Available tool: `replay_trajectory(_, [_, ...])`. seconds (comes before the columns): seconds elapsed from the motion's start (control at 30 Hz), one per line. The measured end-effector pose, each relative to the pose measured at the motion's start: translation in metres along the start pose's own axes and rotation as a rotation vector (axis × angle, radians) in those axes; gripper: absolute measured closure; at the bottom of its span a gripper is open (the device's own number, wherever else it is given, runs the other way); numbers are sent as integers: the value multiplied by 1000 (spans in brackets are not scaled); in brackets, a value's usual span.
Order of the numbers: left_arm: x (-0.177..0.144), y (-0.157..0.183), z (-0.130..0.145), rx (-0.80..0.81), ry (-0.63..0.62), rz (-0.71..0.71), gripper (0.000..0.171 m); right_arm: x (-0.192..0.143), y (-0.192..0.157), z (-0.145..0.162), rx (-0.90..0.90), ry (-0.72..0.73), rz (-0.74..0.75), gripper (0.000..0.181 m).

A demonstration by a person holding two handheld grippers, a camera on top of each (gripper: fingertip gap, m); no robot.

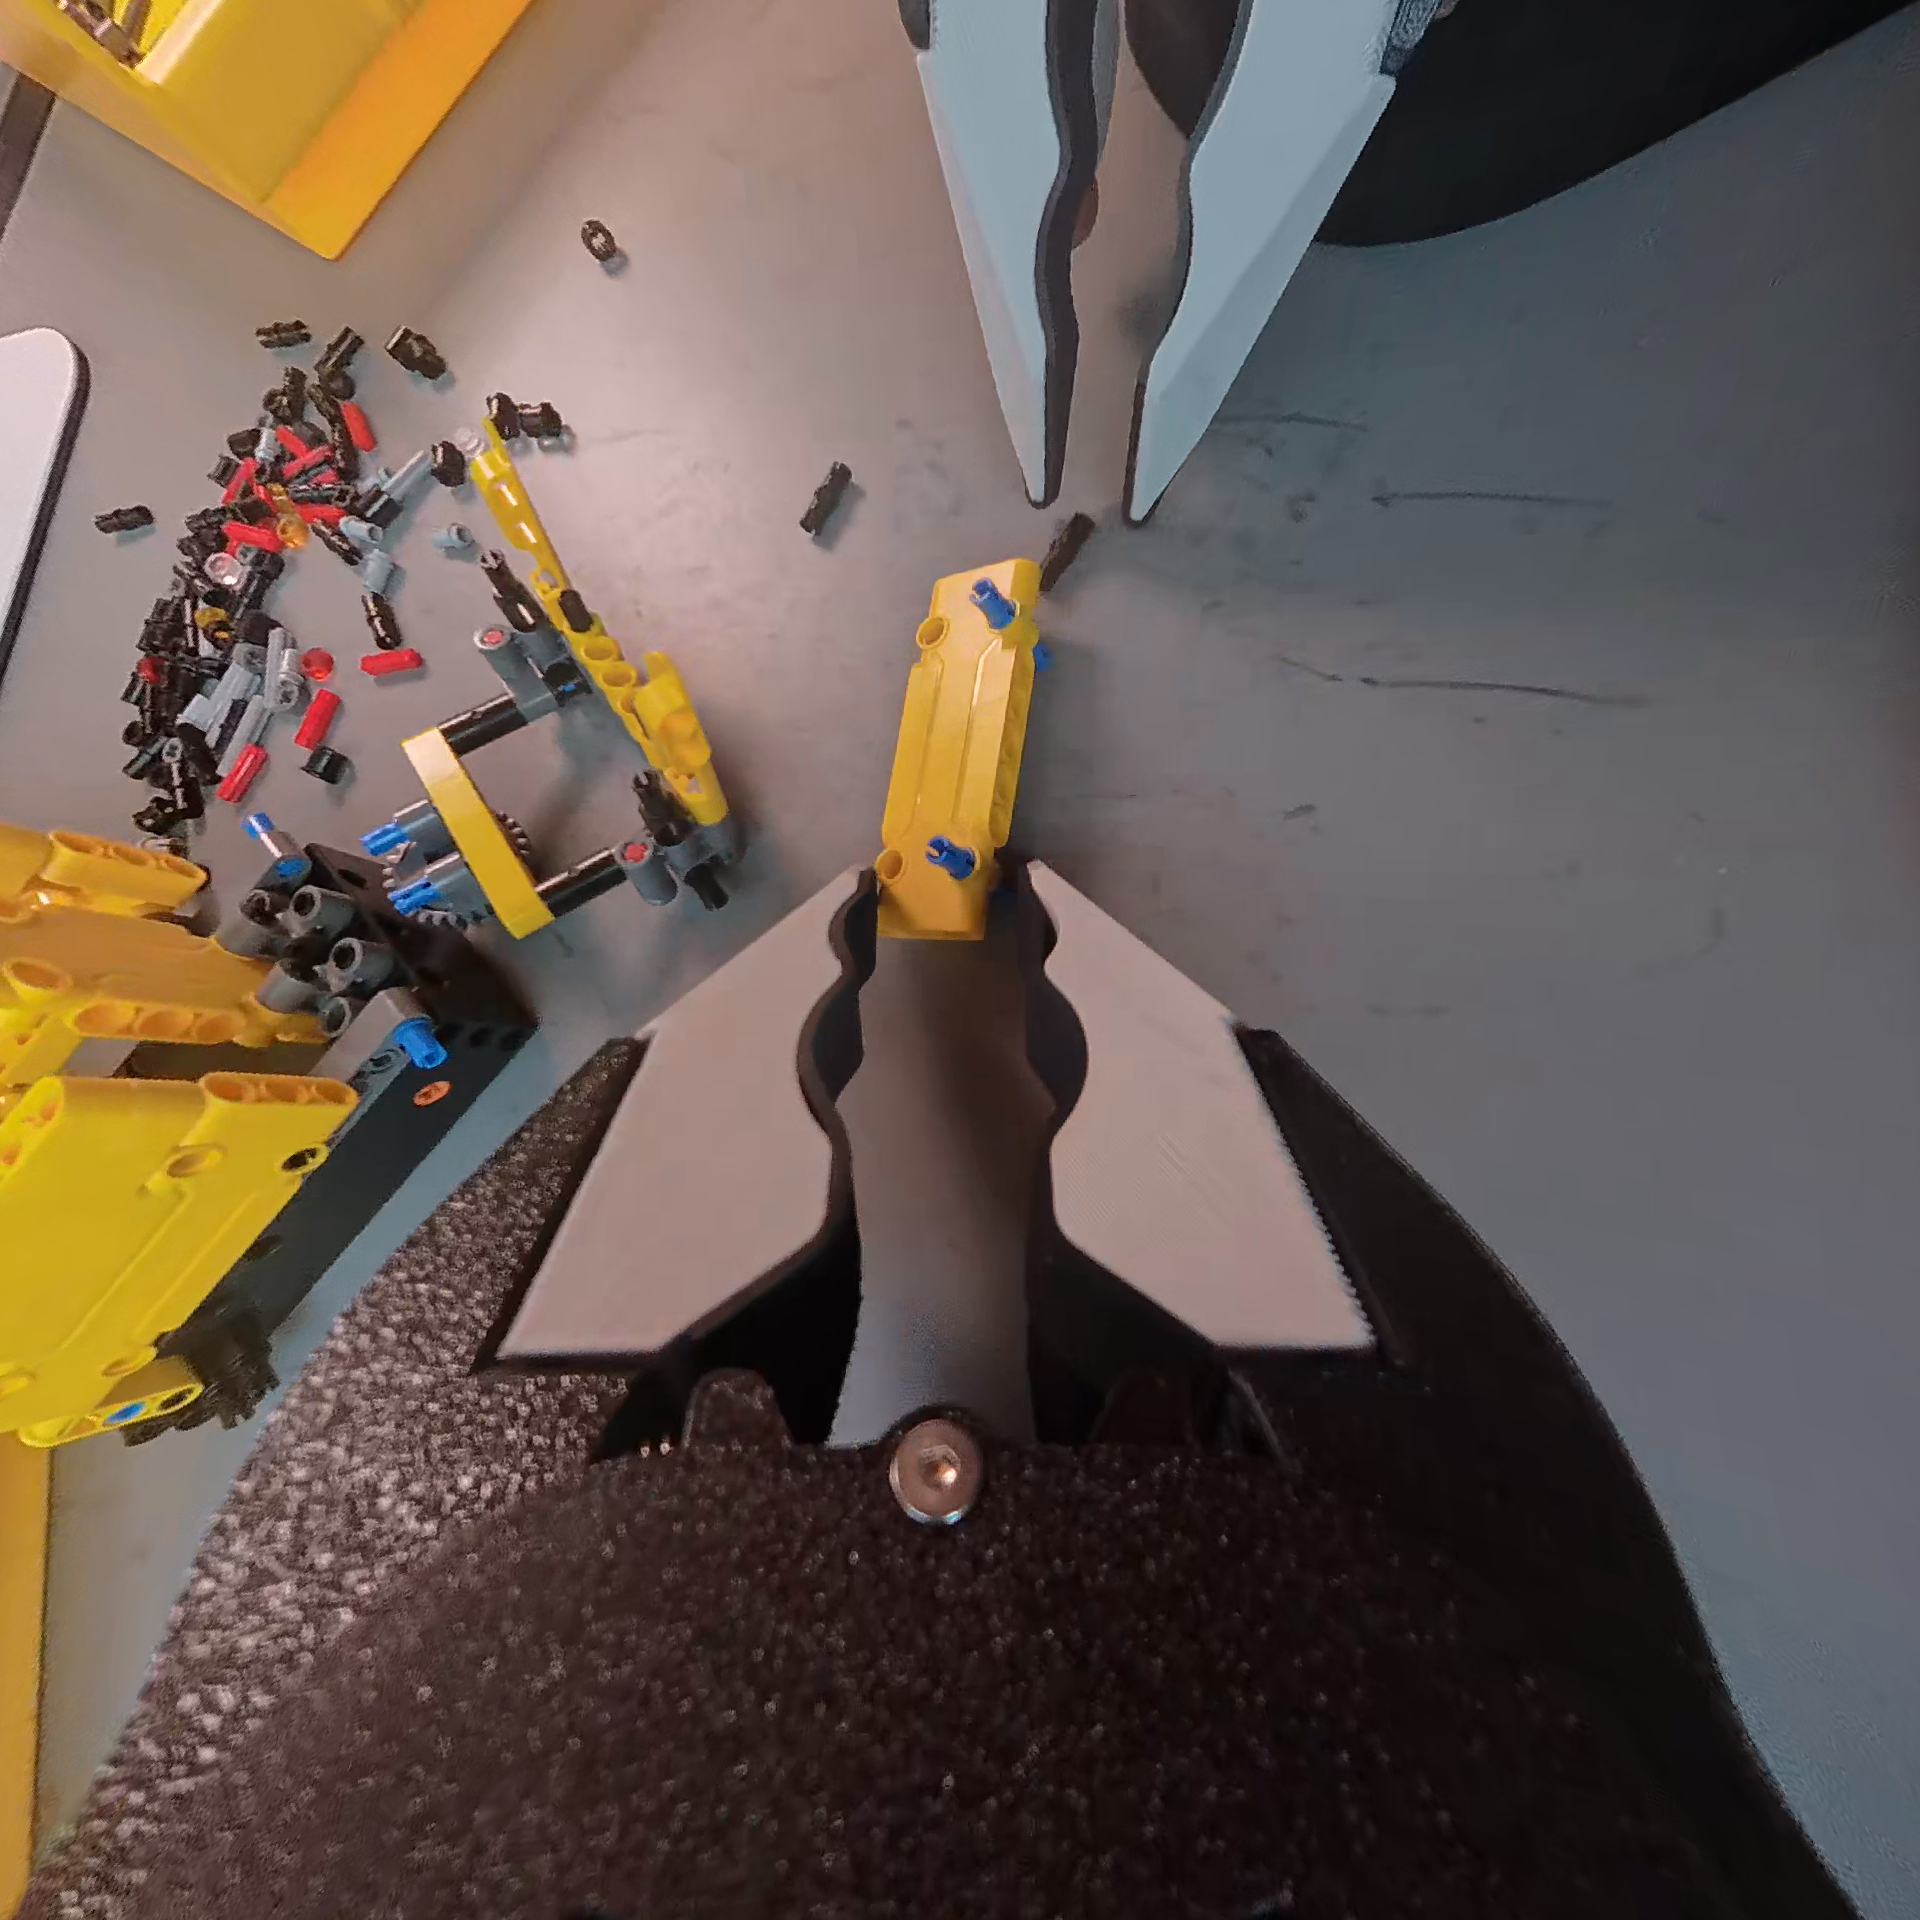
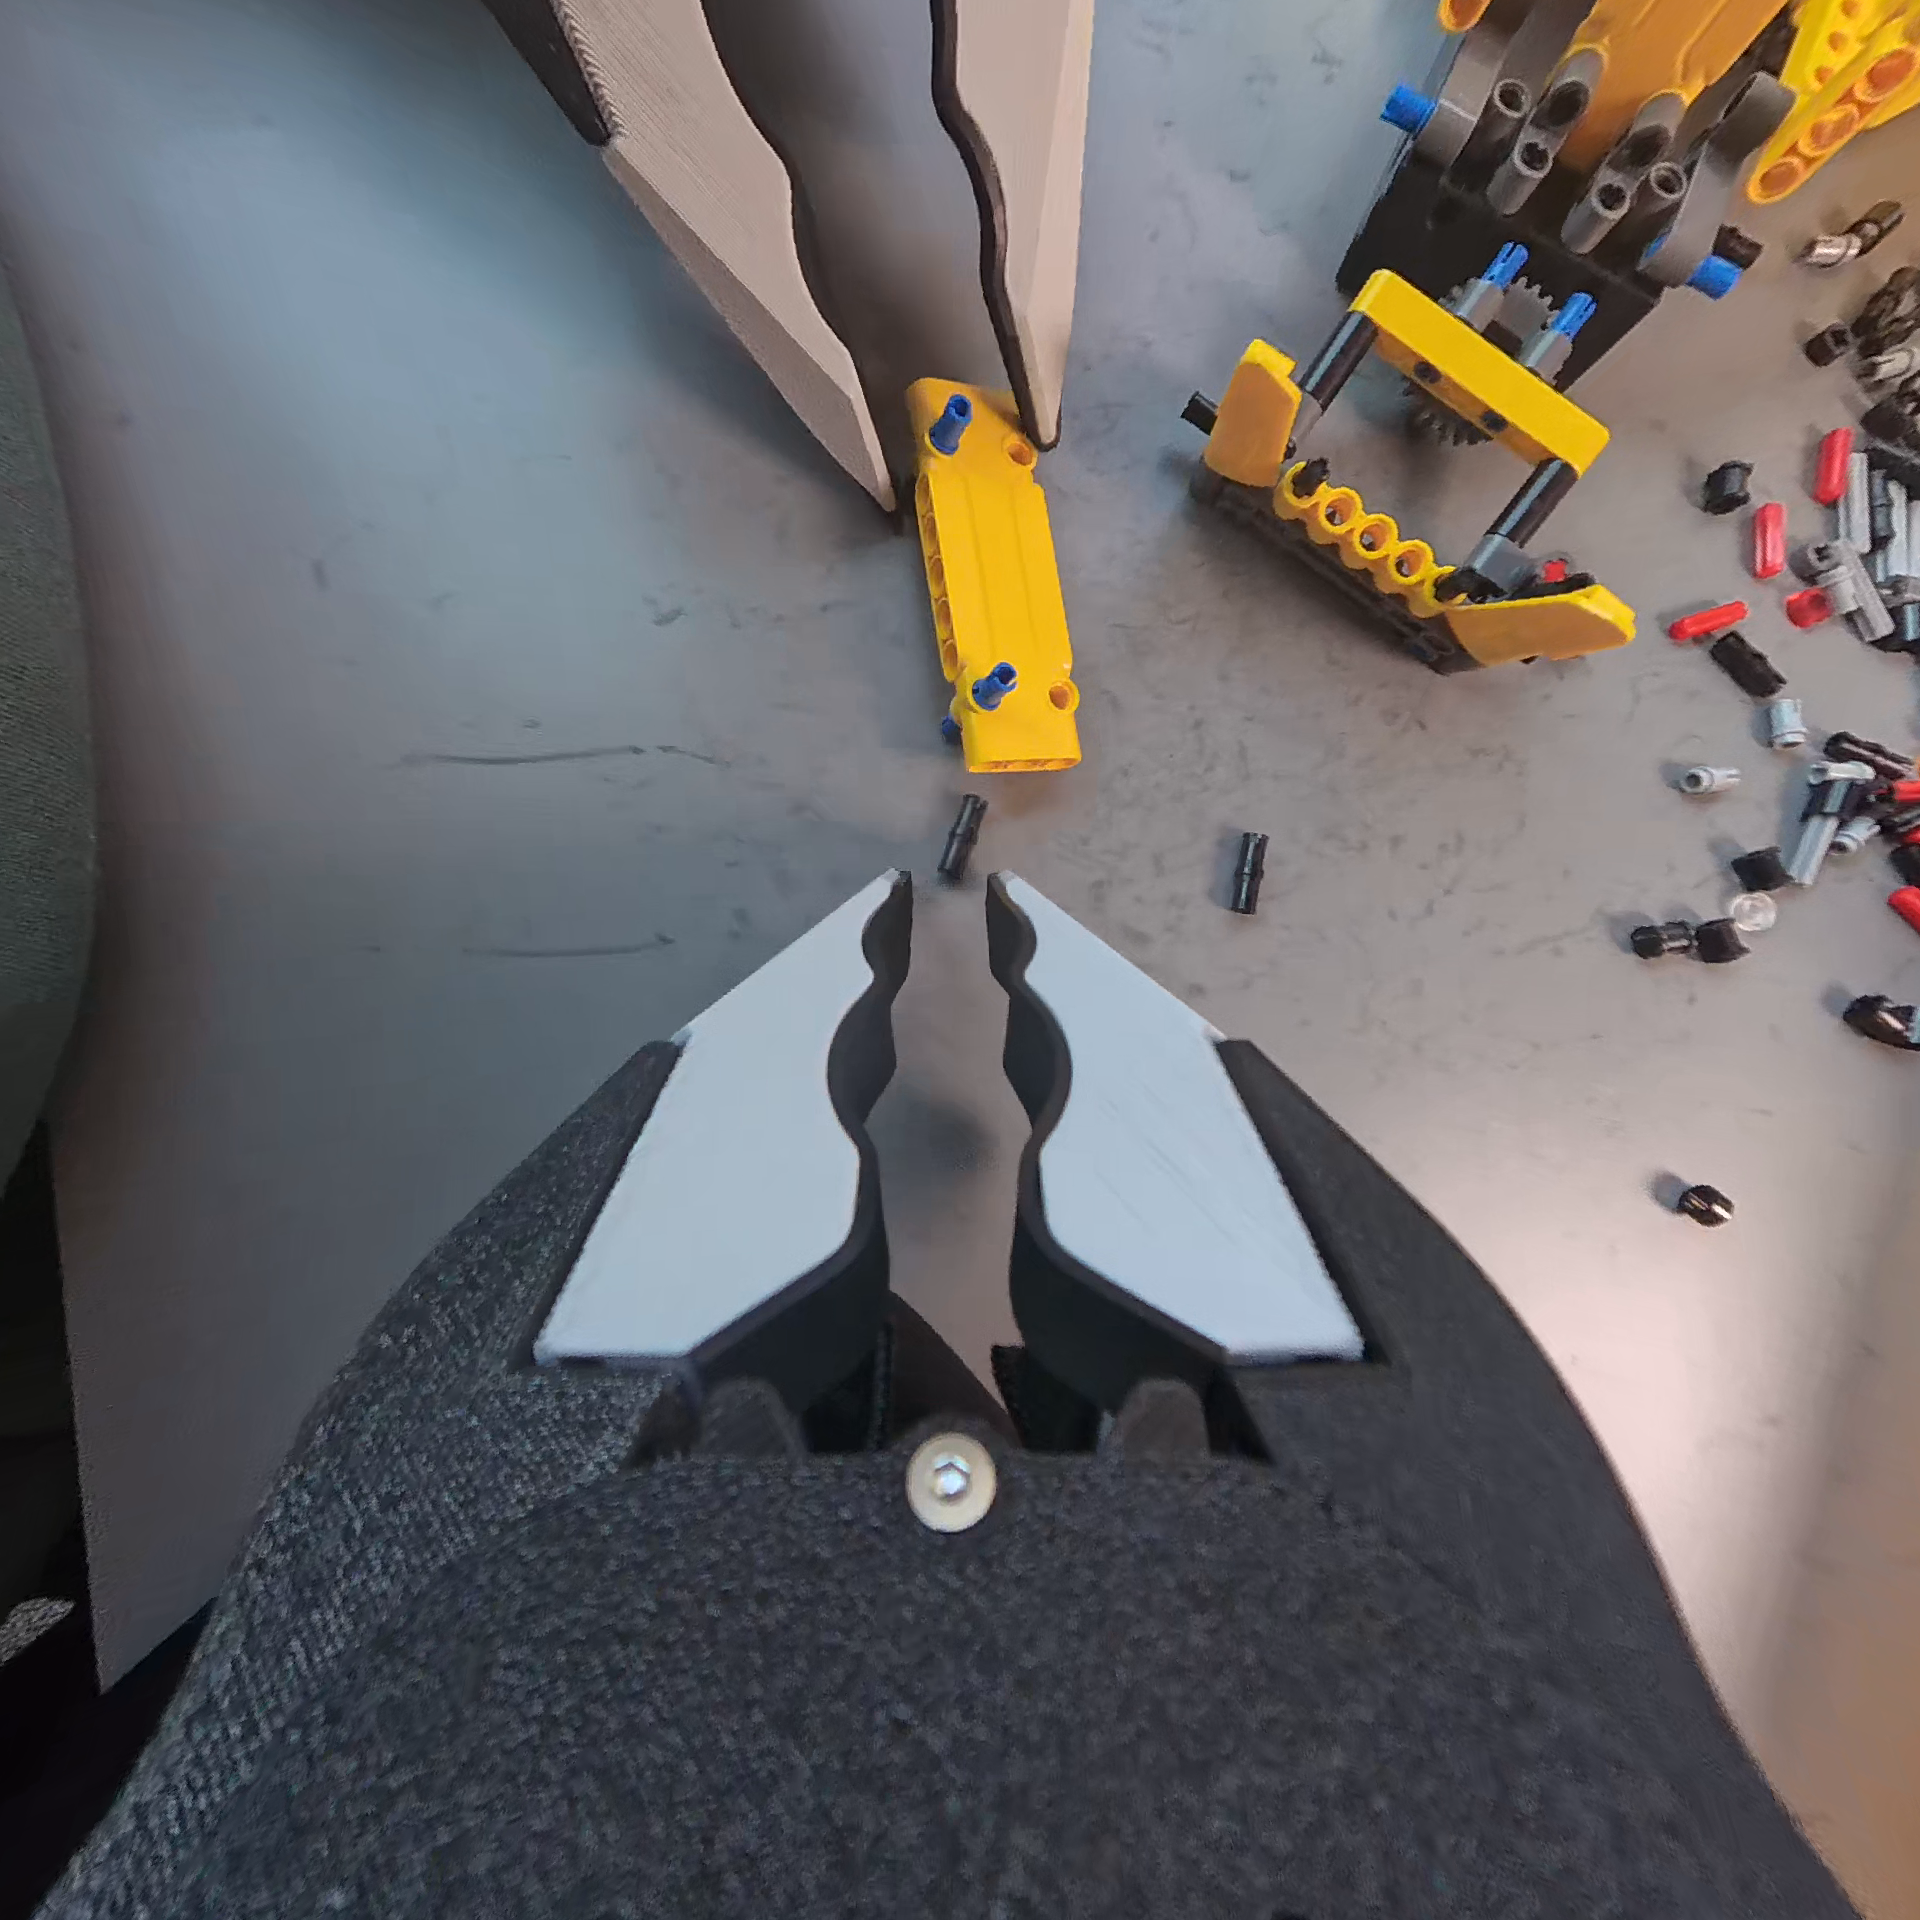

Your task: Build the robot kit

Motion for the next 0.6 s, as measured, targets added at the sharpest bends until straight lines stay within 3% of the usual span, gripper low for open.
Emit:
replay_trajectory(0.23, [-4, -2, 4, -7, -17, 12, 146, 5, 7, -4, 56, 0, -42, 169])
replay_trajectory(0.6, [-14, 13, 3, -102, 42, 346, 141, 5, 10, -3, 84, 5, -77, 169])
Point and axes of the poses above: each gripper's, where its closed fingertips meet, x out along the fingers, z out of its underside, y = z × x across the jaws, the point moved 8 cm from there along -x, back along the fingers
